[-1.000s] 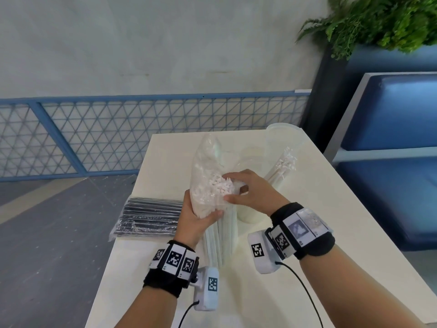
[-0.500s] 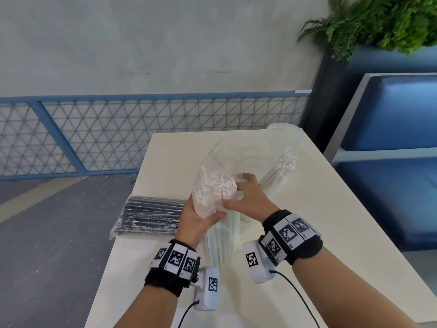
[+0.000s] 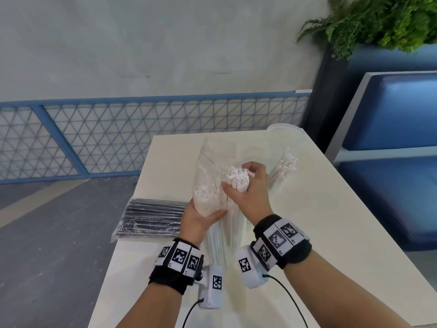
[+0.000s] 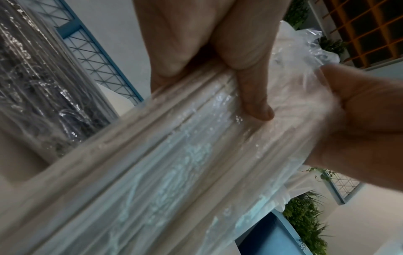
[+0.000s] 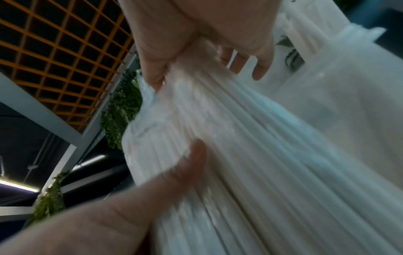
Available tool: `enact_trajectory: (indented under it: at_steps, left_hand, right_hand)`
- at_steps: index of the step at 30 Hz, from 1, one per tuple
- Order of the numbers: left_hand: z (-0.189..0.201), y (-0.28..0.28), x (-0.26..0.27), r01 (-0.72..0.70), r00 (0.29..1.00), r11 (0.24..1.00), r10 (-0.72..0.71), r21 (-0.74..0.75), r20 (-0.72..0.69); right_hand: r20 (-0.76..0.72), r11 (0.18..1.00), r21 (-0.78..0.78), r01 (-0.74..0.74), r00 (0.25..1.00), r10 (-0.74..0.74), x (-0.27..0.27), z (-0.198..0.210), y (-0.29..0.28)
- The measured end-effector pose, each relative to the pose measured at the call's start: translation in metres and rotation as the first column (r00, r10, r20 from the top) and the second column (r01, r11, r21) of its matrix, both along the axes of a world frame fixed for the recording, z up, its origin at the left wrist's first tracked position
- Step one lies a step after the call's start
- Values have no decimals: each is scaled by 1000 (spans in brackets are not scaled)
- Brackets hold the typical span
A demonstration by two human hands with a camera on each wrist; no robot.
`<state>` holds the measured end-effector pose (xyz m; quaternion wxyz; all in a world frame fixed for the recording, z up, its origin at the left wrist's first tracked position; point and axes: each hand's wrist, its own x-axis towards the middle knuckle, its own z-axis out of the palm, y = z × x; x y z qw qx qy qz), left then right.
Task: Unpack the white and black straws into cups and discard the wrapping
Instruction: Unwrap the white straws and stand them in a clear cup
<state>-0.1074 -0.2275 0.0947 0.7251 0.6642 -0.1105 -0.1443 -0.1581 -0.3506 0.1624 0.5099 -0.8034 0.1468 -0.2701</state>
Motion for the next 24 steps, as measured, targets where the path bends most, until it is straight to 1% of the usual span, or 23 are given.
enact_trajectory:
  at_steps: [2,4,6,8,10,14,16,18,19,21,22,24]
  left_hand:
    - [0,-1,1,-16,1000,1000,16,24,-11]
    - [0,0,1,-1,1000,999,1,39,-6]
    - [0,-1,1,9,1000,999,-8,48,-13]
    - [0,-2,1,5,1000,999,-4,46,-21]
    - [-2,-3,3,2,1000,999,-1,41,-26]
    - [-4,-4,5,-3,999,999,4,52,-36]
    - [-3,-5,4,5,999,999,-3,44,-38]
    - [-1,-5,2,-6,999,999,8,36,-41]
    - [-1,-5,2,-11,999,999,13,36,-42]
    - [0,-6,3,-8,999,999,9,43,-32]
    - [0,-6,3,-8,1000,999,9,52,-23]
    - [2,-6,3,2,1000,997,-1,71,-14]
  right_hand:
    - [72,1000,25,18,997,-20,0,12,-2]
    - [137,995,93,25,990,-38,1,25,-6]
    - [210,987,162,-14,978,-21,3,38,-10]
    - [255,981,190,-42,967,-8,2,52,-11]
    - [255,978,201,-52,967,-1,0,60,-12]
    - [213,961,232,-153,972,103,-7,54,-9]
    - [200,956,187,-228,961,190,-11,47,-12]
    - [112,955,116,-275,958,262,-13,38,-14]
    - [56,958,83,-274,961,270,-13,33,-14]
    - [14,971,73,-227,974,227,-12,25,-13]
    - [31,978,89,-187,982,185,-11,24,-13]
    - [114,982,153,-110,989,93,-9,31,-16]
